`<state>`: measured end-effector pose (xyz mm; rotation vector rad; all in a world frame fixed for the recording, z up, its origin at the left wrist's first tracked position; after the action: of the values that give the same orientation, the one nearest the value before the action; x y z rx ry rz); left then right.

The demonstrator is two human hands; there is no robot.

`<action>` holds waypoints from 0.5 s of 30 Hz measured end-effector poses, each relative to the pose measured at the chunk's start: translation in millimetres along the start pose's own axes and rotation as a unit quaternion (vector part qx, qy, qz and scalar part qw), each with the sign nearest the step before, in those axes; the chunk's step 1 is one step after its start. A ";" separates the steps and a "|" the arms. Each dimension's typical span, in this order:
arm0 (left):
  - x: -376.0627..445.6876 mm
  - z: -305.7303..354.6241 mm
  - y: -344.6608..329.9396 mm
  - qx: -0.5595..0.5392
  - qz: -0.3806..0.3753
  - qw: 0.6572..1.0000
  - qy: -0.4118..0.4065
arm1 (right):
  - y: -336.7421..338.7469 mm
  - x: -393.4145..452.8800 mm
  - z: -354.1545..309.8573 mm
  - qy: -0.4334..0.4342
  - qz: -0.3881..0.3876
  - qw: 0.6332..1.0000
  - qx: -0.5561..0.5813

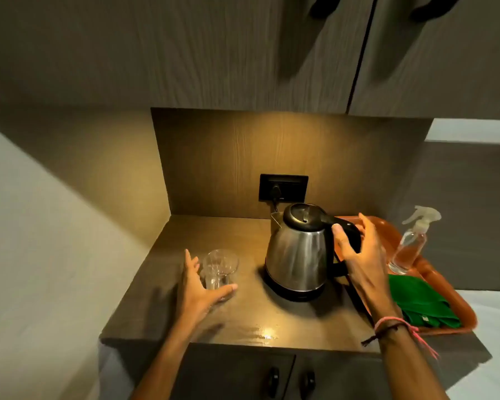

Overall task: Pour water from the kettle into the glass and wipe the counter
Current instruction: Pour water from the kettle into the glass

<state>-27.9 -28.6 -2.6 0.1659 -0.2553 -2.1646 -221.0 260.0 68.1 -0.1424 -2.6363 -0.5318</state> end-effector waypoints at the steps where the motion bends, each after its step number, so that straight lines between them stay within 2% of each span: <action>1: 7.9 -7.4 -7.0 -0.005 -0.010 1.000 0.005 | -3.6 8.4 8.7 -0.026 0.021 0.999 0.026; 4: 12.8 -24.1 -15.7 0.003 -0.028 0.999 0.027 | -14.3 20.8 37.3 -0.054 0.019 0.994 0.093; 7: 21.3 -36.3 -18.6 0.004 0.015 1.000 0.015 | -27.2 29.8 55.8 -0.049 0.022 0.986 0.159; 11: 23.5 -34.7 -18.2 0.014 0.021 1.000 0.001 | -36.3 37.6 45.1 -0.071 0.042 0.975 0.204; 15: 22.3 -31.8 -15.8 0.019 0.028 0.999 -0.003 | -40.4 40.3 19.1 -0.021 0.010 0.982 0.189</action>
<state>-46.3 -41.9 -37.8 0.1727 -0.3007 -2.1055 -272.2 230.7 56.3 -0.0611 -2.7180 -0.0156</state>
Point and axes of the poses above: each hand's wrist, its own x-axis towards the middle knuckle, its own y-axis out of the back of the hand, z = x × y, the point moved 4 cm from there along x, towards the middle knuckle, and after that the axes turned 10 degrees about z, right-handed, at the moved point
